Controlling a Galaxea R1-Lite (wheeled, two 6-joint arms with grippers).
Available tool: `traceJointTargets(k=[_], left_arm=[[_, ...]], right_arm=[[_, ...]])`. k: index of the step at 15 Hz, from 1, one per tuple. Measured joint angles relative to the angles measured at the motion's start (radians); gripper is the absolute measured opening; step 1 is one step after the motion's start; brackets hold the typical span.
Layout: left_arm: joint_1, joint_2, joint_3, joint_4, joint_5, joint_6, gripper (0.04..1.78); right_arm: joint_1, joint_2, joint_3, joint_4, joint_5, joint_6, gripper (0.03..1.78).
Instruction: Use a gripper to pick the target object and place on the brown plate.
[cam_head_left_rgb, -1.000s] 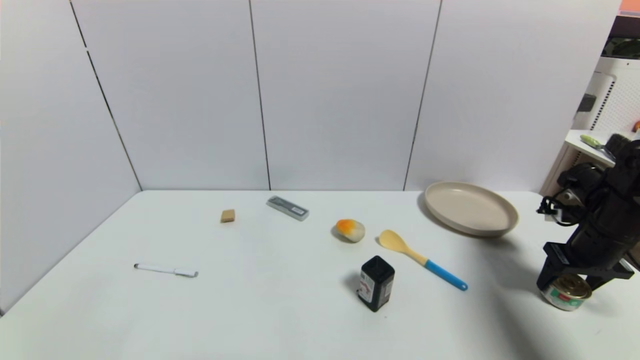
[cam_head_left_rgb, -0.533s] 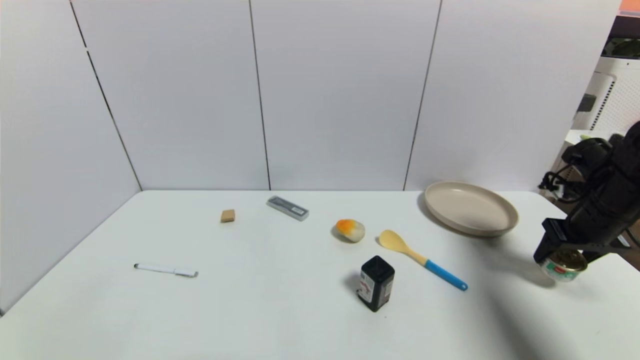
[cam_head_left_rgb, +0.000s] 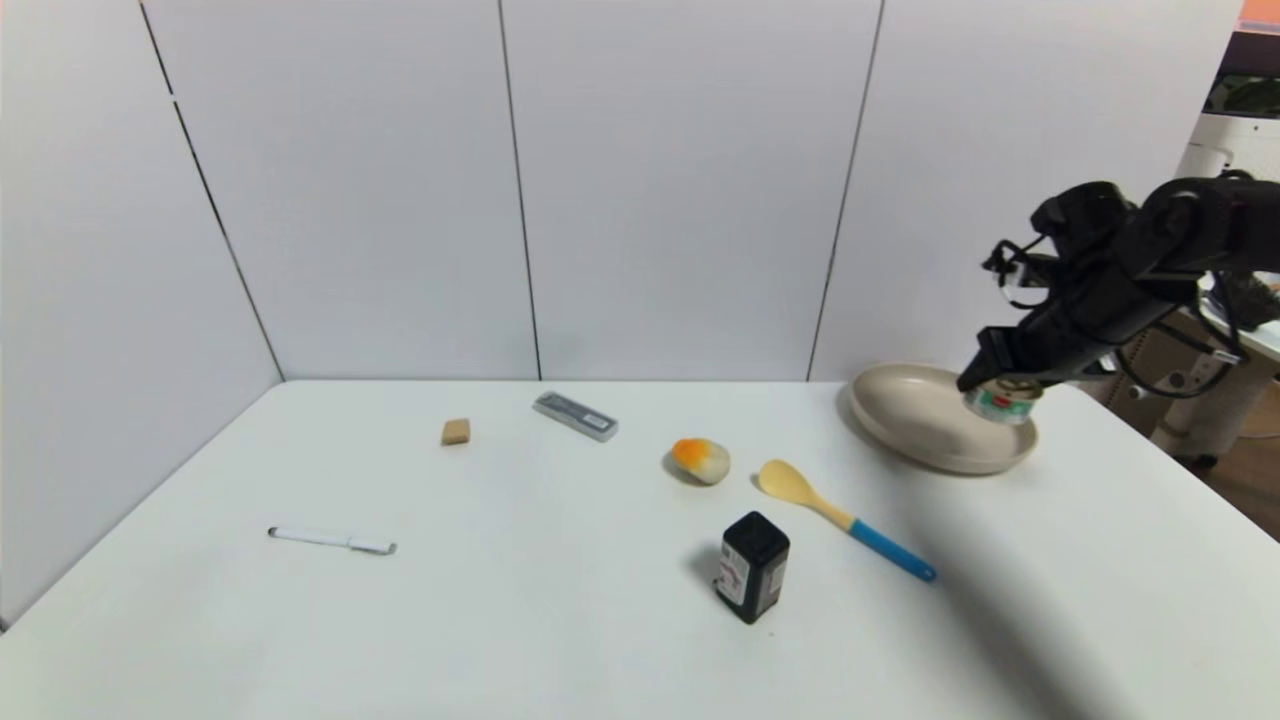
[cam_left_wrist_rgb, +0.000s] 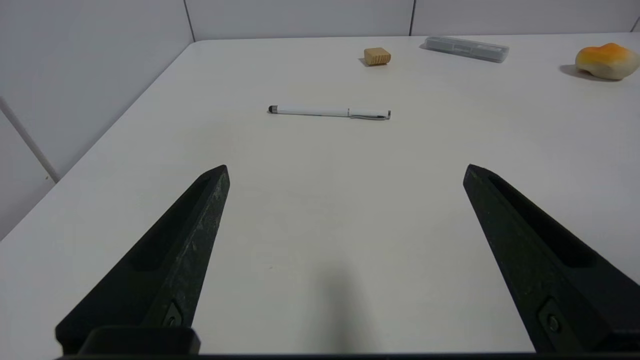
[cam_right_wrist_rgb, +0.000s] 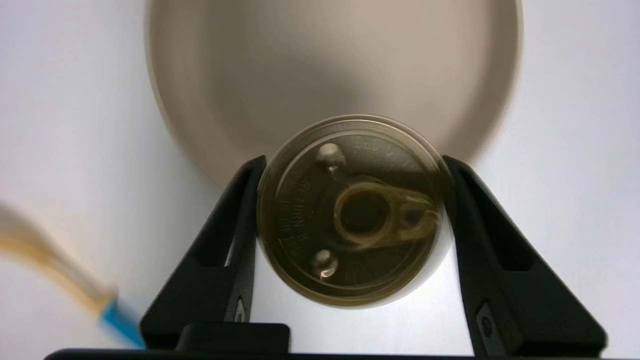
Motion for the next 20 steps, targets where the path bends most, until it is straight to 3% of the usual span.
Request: traceJointTargets(k=[3, 4, 6, 12, 17, 20], left_arm=[[0.0, 0.0, 0.0, 0.0, 0.0, 0.0, 1.69], [0.0, 0.0, 0.0, 0.0, 0.0, 0.001, 1.69], [0.0, 0.0, 0.0, 0.0, -0.001, 0.001, 1.69], [0.0, 0.0, 0.0, 0.0, 0.0, 0.0, 1.69], [0.0, 0.0, 0.0, 0.0, 0.0, 0.0, 1.69], [0.0, 0.0, 0.0, 0.0, 0.0, 0.001, 1.69]], right_arm=[[0.04, 0.099, -0.017, -0.139, 0.005, -0.036, 0.71], [0.041, 0.121, -0.019, -0.158, 0.007, -0.041, 0.04], [0.036, 0.145, -0.02, -0.153, 0.013, -0.066, 0.05], [0.022, 0.122, -0.019, -0.158, 0.009, -0.053, 0.05], [-0.017, -0.016, -0.009, -0.14, 0.03, -0.05, 0.05], [-0.034, -0.166, 0.063, -0.106, 0.048, -0.029, 0.05]])
